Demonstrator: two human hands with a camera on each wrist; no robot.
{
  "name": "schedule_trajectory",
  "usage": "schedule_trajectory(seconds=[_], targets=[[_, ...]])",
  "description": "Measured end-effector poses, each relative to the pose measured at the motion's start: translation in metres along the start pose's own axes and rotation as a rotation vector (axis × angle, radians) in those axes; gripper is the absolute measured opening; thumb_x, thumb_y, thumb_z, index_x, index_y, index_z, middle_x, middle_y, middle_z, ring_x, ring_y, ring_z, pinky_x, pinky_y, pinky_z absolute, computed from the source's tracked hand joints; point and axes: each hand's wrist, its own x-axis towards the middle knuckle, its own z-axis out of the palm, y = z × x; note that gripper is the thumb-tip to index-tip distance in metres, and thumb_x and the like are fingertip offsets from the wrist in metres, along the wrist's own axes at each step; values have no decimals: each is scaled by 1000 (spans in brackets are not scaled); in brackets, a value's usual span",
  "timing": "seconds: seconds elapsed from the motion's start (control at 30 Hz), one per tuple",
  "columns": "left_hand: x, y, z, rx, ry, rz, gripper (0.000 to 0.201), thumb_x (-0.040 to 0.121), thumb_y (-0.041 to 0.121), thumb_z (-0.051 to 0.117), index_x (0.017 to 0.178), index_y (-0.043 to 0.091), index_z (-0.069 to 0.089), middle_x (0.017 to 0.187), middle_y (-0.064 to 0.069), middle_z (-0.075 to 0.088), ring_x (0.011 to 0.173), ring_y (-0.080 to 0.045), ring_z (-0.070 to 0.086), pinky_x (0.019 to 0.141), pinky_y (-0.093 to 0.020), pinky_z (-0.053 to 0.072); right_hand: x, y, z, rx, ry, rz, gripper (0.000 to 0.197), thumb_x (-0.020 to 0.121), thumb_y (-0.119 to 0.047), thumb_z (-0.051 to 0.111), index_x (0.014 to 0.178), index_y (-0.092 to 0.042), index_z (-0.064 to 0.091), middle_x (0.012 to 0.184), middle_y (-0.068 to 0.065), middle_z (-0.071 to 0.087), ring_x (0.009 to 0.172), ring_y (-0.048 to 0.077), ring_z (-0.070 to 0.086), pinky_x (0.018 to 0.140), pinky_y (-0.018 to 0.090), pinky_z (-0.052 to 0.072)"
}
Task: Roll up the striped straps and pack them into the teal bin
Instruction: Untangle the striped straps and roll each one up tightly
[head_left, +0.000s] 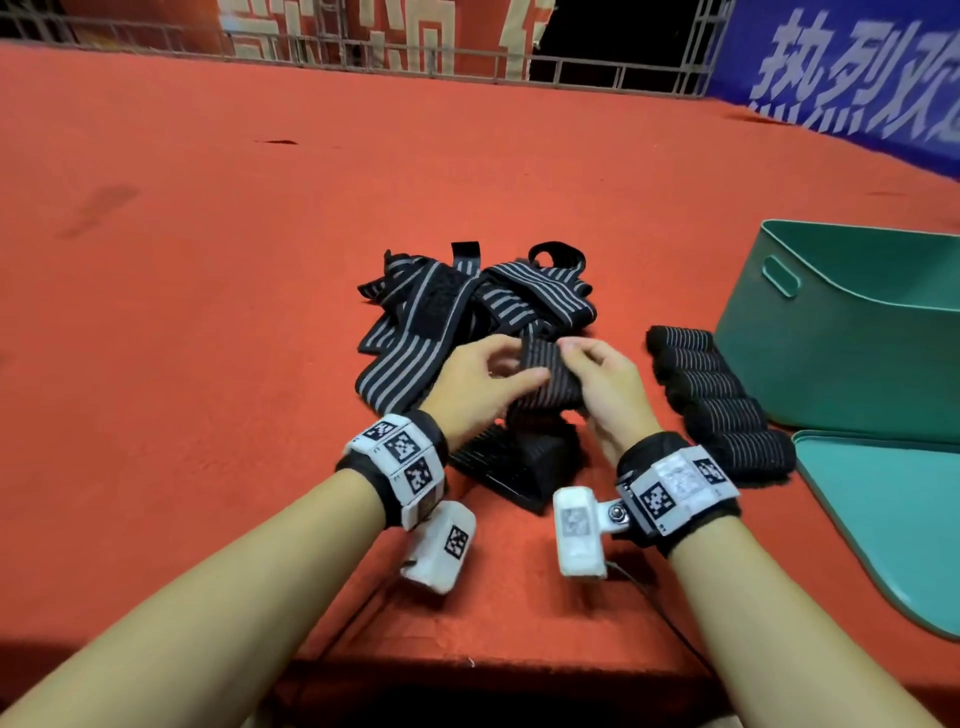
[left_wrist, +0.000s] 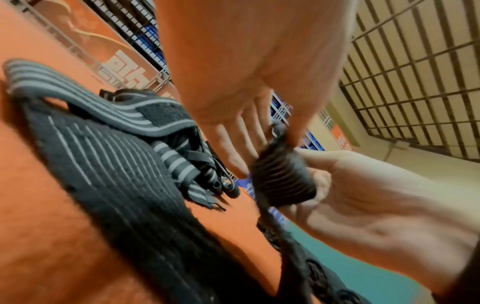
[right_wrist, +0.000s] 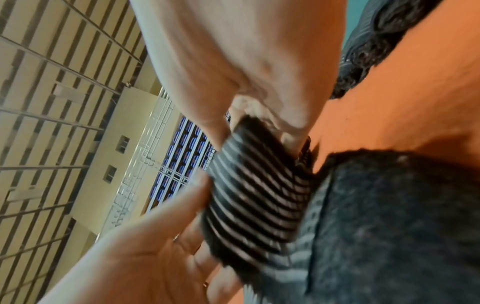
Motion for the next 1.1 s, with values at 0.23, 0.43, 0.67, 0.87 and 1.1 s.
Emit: schedule_trajectory(seconds=[0.23, 0.43, 0.67, 0.87, 1.1], targets=[[18, -45, -42, 69, 259, -394, 25, 84, 6, 71, 68, 16, 55, 59, -3, 51, 57, -22, 53, 52, -29, 51, 23, 1, 4, -207, -110, 29, 14, 97, -5, 65, 109, -7, 71, 90, -2, 69, 73, 6, 64, 52, 10, 48], [35, -36, -76, 3, 188, -266, 14, 91, 0, 68, 86, 13, 67, 79, 1, 63, 69, -6, 60, 56, -20, 56, 74, 6, 48, -628, -271, -369, 26, 91, -6, 66, 114, -16, 70, 119, 1, 70, 116, 17, 62, 100, 29, 47], [81, -46, -91, 460, 61, -12, 18, 78, 28, 82, 92, 35, 73, 128, 9, 62, 130, -11, 50, 112, -33, 38, 113, 2, 82, -1208, -503, -500, 73, 83, -12, 71, 148, -21, 40, 164, 5, 24, 156, 26, 10, 126, 50, 15], [97, -60, -83, 608, 102, -109, 66, 76, 29, 86, 134, 31, 53, 163, -3, 14, 153, -23, 11, 120, -44, 26, 127, 8, 76, -1200, -426, -496, 69, 82, -7, 69, 138, -29, 35, 146, -2, 39, 131, 24, 48, 101, 50, 47], [107, -71, -93, 605, 210, -195, 56, 74, 44, 87, 108, 23, 48, 122, 0, 45, 111, -20, 49, 91, -38, 45, 165, -3, 36, -799, 14, -366, 35, 85, -4, 64, 116, -19, 58, 105, 2, 66, 98, 22, 61, 81, 22, 40]])
